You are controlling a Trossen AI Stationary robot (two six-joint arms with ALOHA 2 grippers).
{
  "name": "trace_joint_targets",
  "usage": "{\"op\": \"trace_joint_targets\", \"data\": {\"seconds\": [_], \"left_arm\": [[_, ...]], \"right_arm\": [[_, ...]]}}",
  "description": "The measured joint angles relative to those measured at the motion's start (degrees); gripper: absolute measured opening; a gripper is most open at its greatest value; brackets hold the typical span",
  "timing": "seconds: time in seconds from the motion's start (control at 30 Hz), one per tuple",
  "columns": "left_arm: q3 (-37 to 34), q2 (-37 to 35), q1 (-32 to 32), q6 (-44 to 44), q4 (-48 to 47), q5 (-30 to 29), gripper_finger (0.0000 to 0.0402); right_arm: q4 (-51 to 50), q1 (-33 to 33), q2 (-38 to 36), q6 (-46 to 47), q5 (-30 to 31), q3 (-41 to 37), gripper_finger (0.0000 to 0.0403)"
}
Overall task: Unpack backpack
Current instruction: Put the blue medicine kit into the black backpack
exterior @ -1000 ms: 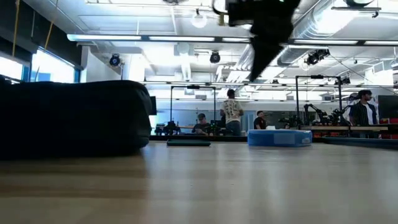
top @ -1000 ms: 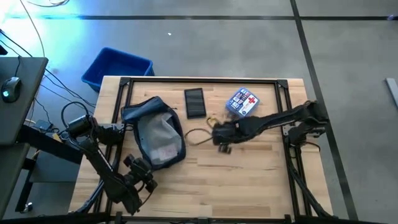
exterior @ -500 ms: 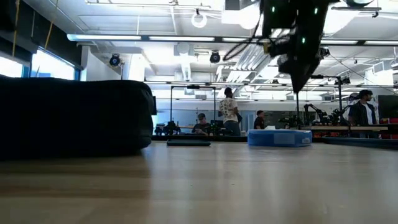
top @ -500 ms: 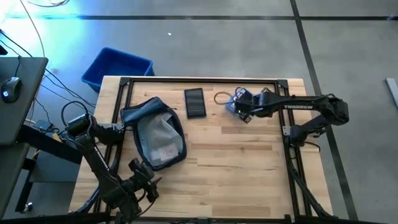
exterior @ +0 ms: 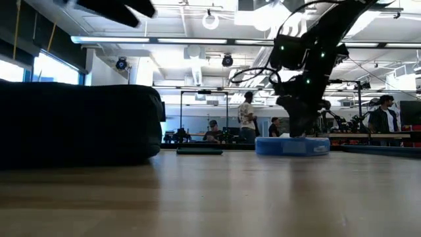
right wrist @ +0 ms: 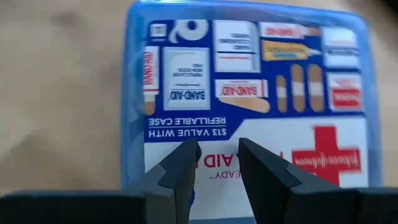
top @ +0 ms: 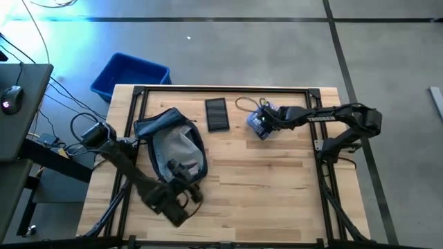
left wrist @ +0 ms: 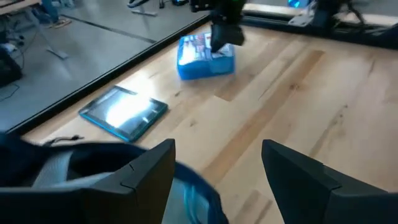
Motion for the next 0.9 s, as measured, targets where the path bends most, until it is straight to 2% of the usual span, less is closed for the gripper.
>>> {"op": "trace_joint_targets", "data": {"seconds": [0.07,0.23,0.4,0.5,0.6,0.73,0.9], "left_arm": [[0.00,0.00,1.94,7.57,5.94,2.12,0.0217],[0.05,2.07,4.37,24.87,21.51,10.22,0.0217],[0.02,8.42,5.55,40.52,34.96,21.30,0.0217],[-0.04,13.06,6.63,45.57,39.04,24.16,0.0211],[-0.04,15.90,8.00,47.01,38.00,23.81,0.0200],[-0.04,16.63,10.00,43.35,32.39,23.81,0.0185],[-0.04,16.64,12.16,40.91,29.52,25.10,0.0166]], "right_arm": [[-0.11,4.74,-0.11,1.43,-3.06,1.17,0.0110],[0.85,15.14,-0.96,1.92,-5.91,6.89,0.0110],[-4.86,17.34,-2.26,-0.08,-6.56,12.07,0.0110],[-7.94,13.39,-3.15,-2.20,-6.70,12.88,0.0111],[-8.36,6.55,-2.93,-5.11,-11.76,11.42,0.0111],[-3.50,-4.66,-2.34,-8.01,-24.94,7.11,0.0128],[7.48,-15.22,-0.16,-8.24,-45.91,-0.47,0.0198]]}}
